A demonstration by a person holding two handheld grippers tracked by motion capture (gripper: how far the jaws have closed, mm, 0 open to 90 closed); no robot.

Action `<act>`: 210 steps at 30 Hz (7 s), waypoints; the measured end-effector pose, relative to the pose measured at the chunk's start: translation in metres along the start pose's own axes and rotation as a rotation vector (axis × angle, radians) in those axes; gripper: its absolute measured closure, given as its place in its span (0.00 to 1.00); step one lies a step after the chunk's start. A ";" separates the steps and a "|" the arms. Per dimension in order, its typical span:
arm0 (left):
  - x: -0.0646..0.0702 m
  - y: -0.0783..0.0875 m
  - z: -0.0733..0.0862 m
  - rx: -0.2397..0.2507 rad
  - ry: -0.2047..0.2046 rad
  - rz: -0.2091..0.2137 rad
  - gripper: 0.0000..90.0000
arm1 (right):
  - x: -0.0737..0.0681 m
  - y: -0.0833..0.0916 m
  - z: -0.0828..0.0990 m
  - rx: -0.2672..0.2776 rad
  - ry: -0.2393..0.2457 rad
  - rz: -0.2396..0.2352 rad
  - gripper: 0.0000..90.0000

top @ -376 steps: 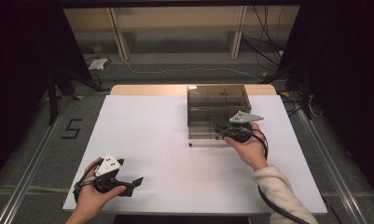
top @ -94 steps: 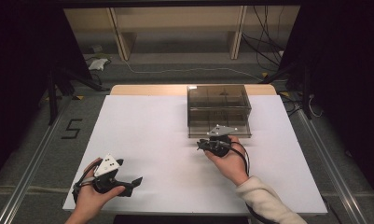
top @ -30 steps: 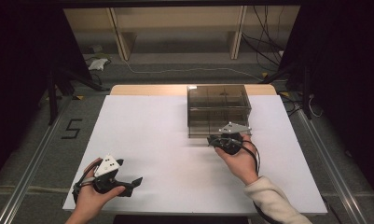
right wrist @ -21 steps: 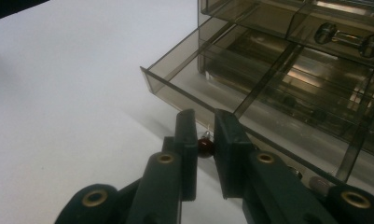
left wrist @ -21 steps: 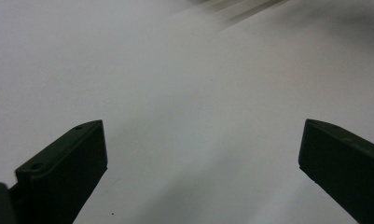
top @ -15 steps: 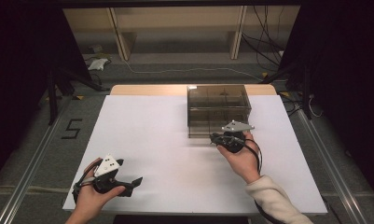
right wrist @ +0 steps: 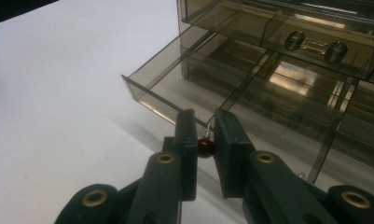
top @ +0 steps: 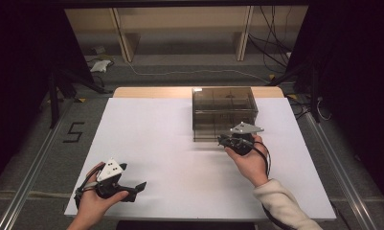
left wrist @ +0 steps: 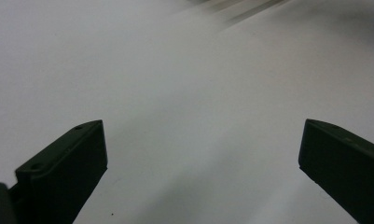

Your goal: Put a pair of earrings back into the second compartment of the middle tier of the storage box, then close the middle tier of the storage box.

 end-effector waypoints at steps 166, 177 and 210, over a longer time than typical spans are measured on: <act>0.000 -0.007 -0.005 0.004 0.006 0.019 0.01 | 0.024 0.047 0.037 0.039 0.138 0.033 0.81; -0.001 -0.010 -0.005 -0.009 0.010 0.020 0.01 | 0.027 0.050 0.041 0.005 0.115 0.043 1.00; 0.000 -0.007 -0.004 0.000 0.004 0.017 0.01 | 0.041 0.007 0.039 -0.085 0.045 0.119 1.00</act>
Point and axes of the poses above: each handheld gripper's, and its own axes: y roughly backward along the jaws, z roughly out of its underside, x roughly to its right, the point moved 6 cm from there along -y, roughly forward along the jaws, and after that the axes turned 3 degrees about -y, right-handed, at the moved point
